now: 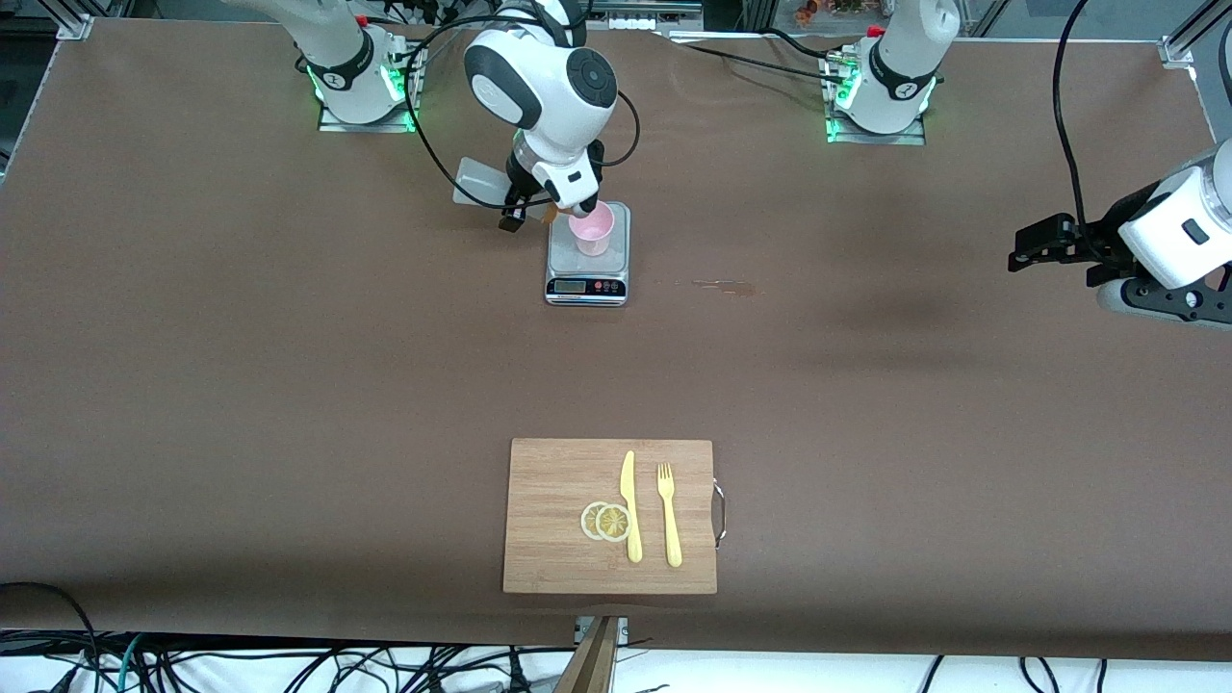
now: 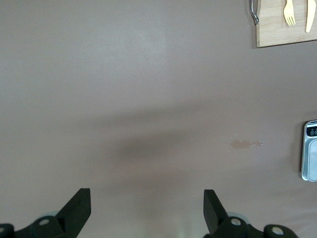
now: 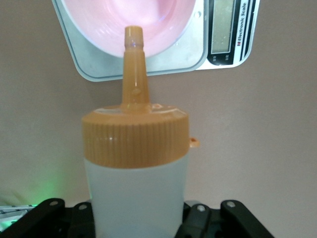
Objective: Add sauce to pink cup with both arms
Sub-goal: 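Tilt the bottle nozzle over the pink cup with the right gripper, then move the squeeze bottle back from the cup with the right gripper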
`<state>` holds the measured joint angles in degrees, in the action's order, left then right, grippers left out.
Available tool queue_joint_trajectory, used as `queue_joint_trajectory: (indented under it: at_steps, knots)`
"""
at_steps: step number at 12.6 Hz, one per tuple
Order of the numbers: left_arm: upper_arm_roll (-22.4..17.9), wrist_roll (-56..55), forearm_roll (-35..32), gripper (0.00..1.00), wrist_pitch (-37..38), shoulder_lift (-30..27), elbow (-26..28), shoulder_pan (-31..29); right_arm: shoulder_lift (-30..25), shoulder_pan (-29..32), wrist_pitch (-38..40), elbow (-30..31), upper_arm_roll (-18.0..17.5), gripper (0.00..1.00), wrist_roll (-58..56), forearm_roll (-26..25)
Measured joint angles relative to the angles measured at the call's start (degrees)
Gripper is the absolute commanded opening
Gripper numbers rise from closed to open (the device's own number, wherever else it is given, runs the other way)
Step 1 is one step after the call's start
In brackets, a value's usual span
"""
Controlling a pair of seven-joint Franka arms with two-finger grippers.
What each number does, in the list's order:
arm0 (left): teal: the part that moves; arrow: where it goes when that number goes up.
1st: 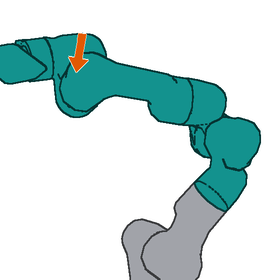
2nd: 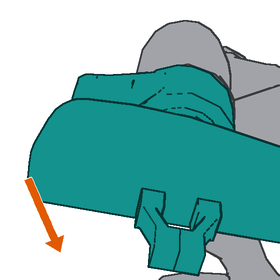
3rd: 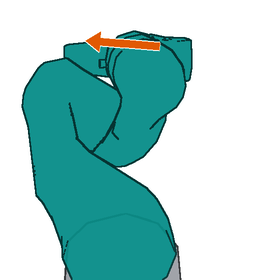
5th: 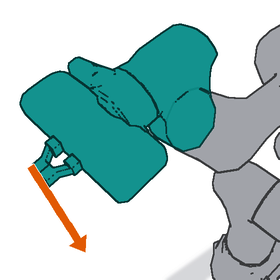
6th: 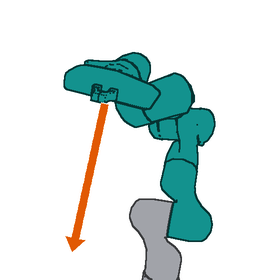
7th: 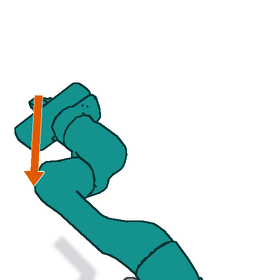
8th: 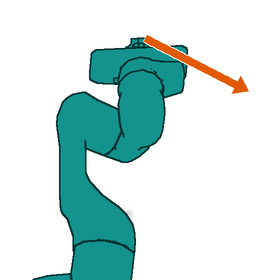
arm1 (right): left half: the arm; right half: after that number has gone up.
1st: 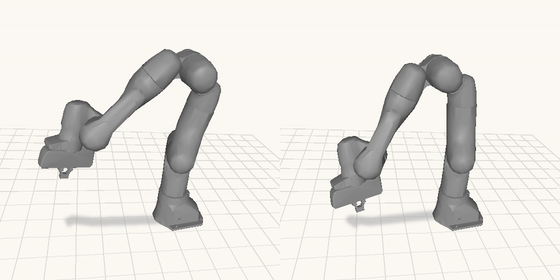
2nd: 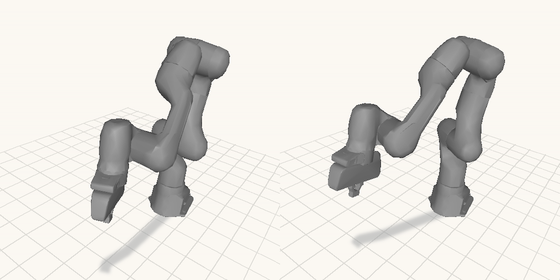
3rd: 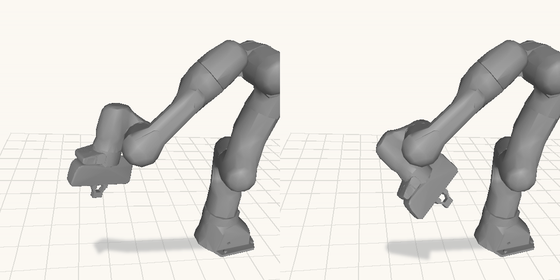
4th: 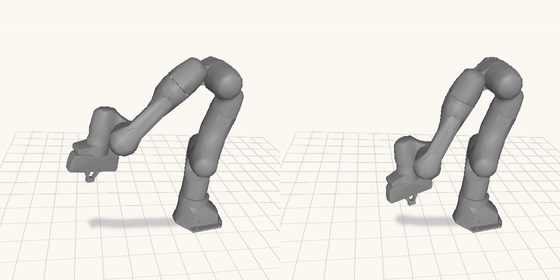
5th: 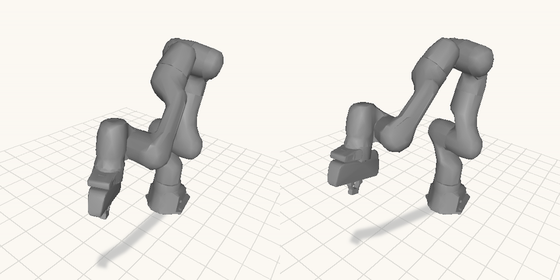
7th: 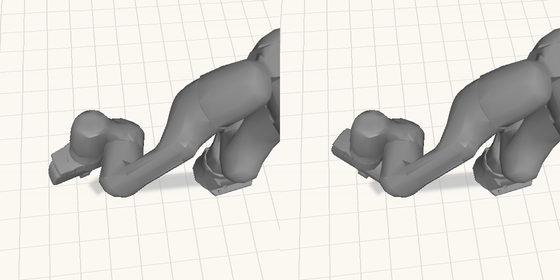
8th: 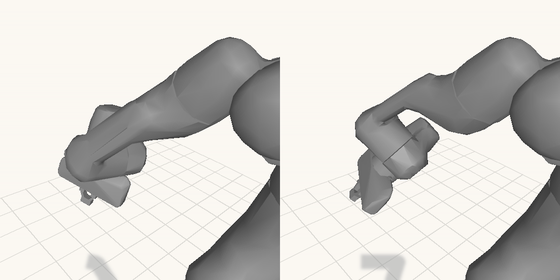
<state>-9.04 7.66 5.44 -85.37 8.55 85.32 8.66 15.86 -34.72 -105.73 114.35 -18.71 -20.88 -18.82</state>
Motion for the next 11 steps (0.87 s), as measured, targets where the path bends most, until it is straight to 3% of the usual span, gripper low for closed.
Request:
queue_joint_trajectory:
  at_steps: [6,11]
  knots:
    - [0.0,0.0,0.0,1.0,0.0,0.0,-0.01,0.0,-0.13,0.78,0.22,-2.19,0.2,0.18,-0.17,0.75]
    - [0.04,0.0,0.0,1.0,0.0,0.01,-0.03,0.09,-2.62,9.9,-0.08,-5.69,0.45,0.18,-11.85,12.38]
